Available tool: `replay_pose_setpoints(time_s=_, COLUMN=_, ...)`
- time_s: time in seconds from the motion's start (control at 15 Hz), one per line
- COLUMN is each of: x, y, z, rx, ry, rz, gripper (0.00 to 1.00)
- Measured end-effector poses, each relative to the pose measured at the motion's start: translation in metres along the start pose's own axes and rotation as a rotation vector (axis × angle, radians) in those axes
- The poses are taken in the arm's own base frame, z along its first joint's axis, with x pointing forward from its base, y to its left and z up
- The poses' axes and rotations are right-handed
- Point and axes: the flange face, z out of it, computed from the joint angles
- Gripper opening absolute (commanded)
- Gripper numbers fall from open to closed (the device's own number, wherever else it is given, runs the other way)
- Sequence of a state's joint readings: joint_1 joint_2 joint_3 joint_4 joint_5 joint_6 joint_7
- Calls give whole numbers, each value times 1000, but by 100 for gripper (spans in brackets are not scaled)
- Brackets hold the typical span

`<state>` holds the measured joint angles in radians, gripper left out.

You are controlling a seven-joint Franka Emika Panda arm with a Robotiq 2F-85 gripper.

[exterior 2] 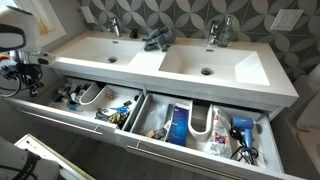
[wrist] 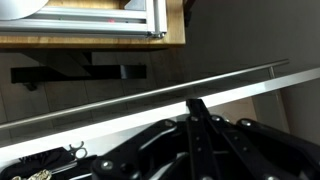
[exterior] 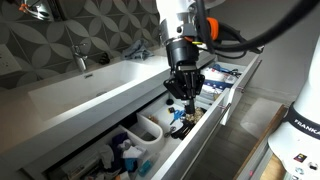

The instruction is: Close the open drawer on the left

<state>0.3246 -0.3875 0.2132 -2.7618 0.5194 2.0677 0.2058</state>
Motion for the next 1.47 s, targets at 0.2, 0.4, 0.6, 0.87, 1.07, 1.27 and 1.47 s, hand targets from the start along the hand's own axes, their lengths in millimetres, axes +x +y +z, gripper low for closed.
replay_pose_setpoints(time_s=0.2, x=10, y=8, z=16, rx=40, ry=-57, rz=-26, gripper=0)
replay_pose_setpoints(time_s=0.4, x=18, y=14, z=40, rx=54, ry=-114, rz=-59, gripper=0)
replay_pose_setpoints(time_s=0.6, x=25, y=21, z=70, rx=59, ry=-175, rz=-77, gripper=0)
replay_pose_setpoints(time_s=0.87, x=38, y=32, z=104, rx=35, ry=-187, rz=-74, gripper=0)
replay_pose_setpoints(time_s=1.07, x=49, y=39, z=119, rx=25, ry=-148, rz=-70, gripper=0)
replay_pose_setpoints(time_s=1.27, x=53, y=40, z=127, rx=32, ry=-123, rz=-67, gripper=0)
replay_pose_setpoints(time_s=1.47, x=55, y=39, z=125, rx=39, ry=-94, rz=-62, gripper=0)
